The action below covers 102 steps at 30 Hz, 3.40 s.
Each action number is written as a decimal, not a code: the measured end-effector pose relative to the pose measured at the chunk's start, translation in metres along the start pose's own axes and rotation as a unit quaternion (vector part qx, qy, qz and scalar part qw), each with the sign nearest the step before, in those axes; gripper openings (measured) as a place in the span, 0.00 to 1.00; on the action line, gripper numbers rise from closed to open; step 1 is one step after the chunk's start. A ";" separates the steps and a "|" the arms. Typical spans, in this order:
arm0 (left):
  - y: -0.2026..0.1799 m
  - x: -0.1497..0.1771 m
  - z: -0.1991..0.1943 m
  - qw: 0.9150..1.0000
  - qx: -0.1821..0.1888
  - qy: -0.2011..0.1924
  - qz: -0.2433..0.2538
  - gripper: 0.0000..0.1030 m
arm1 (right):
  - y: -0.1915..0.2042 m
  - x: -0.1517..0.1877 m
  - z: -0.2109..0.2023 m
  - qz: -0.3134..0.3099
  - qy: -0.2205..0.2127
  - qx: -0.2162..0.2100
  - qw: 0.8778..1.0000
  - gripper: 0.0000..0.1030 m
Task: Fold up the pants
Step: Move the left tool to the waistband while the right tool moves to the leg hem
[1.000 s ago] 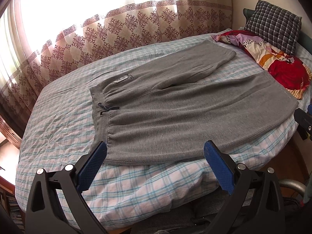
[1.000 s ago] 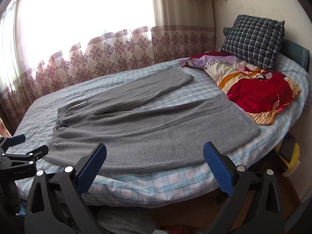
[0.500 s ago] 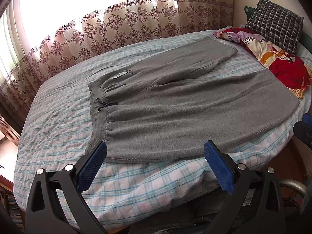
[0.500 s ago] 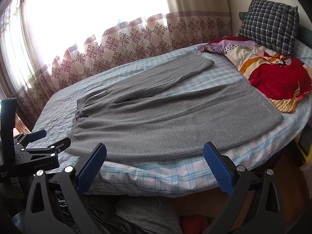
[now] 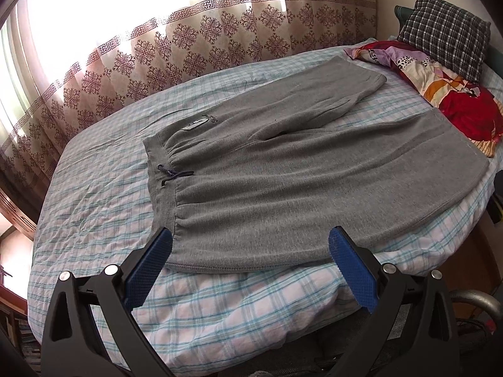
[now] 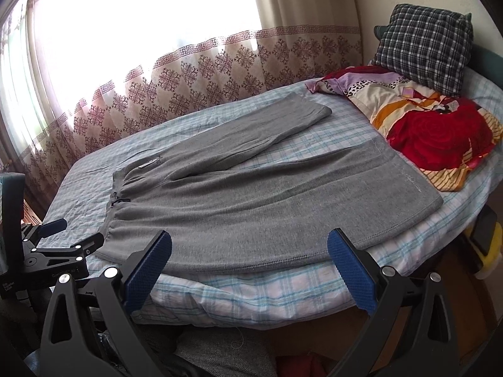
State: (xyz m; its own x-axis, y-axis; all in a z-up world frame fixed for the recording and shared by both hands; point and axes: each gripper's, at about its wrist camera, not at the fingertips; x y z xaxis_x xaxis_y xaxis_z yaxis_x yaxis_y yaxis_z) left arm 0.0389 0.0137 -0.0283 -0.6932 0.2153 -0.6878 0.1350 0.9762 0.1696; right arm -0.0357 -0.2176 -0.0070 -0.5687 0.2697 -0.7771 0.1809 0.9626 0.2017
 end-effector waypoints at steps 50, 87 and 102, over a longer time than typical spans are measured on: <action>-0.005 -0.116 0.298 0.993 -0.007 0.109 -0.035 0.89 | -0.101 -0.054 0.216 -0.015 0.128 0.124 0.984 0.95; 0.003 -0.098 0.263 0.992 0.001 0.100 -0.078 0.90 | -0.113 -0.113 0.323 -0.037 0.123 0.136 0.982 0.95; -0.101 -0.095 0.234 0.991 0.103 0.087 0.024 0.90 | -0.222 -0.096 0.277 0.023 0.140 0.224 0.964 0.95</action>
State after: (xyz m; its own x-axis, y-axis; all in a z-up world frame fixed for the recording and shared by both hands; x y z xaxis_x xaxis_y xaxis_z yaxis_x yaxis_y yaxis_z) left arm 0.2569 -0.0997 -0.1447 -0.7918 0.2722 -0.5468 0.3008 0.9529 0.0387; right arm 0.2011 -0.4647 -0.1426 -0.7347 0.3684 -0.5697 0.5035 0.8589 -0.0939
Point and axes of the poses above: each gripper's, at about its wrist camera, not at the fingertips, and z roughly the way its jaws point, y to its left, x to its underside, and after that the axes turned 3 degrees about -y, right-handed
